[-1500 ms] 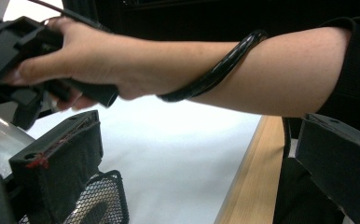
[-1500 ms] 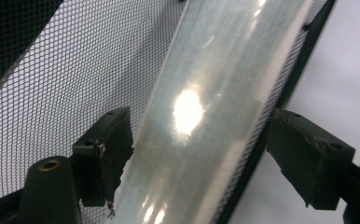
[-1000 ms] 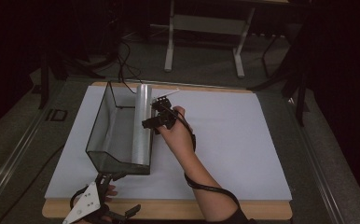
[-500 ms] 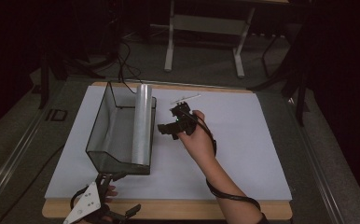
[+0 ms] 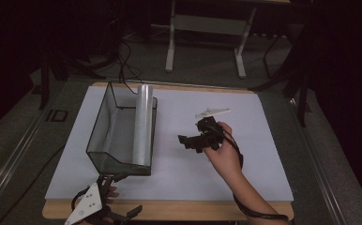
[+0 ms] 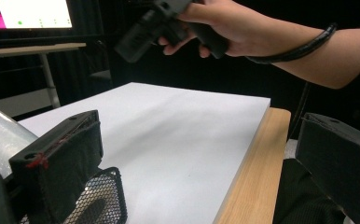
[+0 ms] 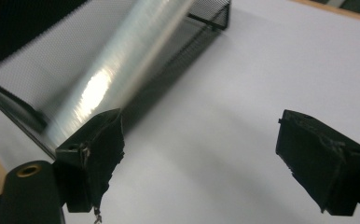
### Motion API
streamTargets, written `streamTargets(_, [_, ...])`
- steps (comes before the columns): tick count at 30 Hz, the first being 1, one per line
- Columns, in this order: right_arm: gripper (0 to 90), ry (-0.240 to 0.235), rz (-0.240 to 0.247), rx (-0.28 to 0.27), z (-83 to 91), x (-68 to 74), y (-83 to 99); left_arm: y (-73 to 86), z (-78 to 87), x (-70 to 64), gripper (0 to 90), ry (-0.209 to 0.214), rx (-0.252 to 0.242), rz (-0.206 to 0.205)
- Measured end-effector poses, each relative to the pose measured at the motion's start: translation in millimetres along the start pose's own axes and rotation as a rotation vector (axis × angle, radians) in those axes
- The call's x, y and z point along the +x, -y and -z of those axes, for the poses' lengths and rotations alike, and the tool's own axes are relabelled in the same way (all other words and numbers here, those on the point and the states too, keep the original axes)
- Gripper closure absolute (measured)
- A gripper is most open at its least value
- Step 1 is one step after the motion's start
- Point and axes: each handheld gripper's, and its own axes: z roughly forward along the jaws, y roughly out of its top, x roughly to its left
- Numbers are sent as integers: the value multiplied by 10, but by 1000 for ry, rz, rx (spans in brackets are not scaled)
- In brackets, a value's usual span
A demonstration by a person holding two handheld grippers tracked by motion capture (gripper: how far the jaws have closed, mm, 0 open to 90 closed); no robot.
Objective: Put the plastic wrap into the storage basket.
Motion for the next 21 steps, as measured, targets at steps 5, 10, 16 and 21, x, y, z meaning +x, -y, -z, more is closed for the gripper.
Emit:
streamTargets(5, [149, -10, 4, -3, 129, -32, 161, 0, -7, 0, 11, -1, -1, 2])
streamTargets(10, [149, -9, -1, -18, 231, -91, 366, 4, -16, -4, 10, 1, 3, 0])
streamTargets(16, [149, 3, 13, -64, 329, -108, 513, 8, -16, 2, 11, -1, 5, 1])
streamTargets(21, [149, -12, -5, -97, 421, -133, 631, 6, -18, -5, 11, 3, 4, 0])
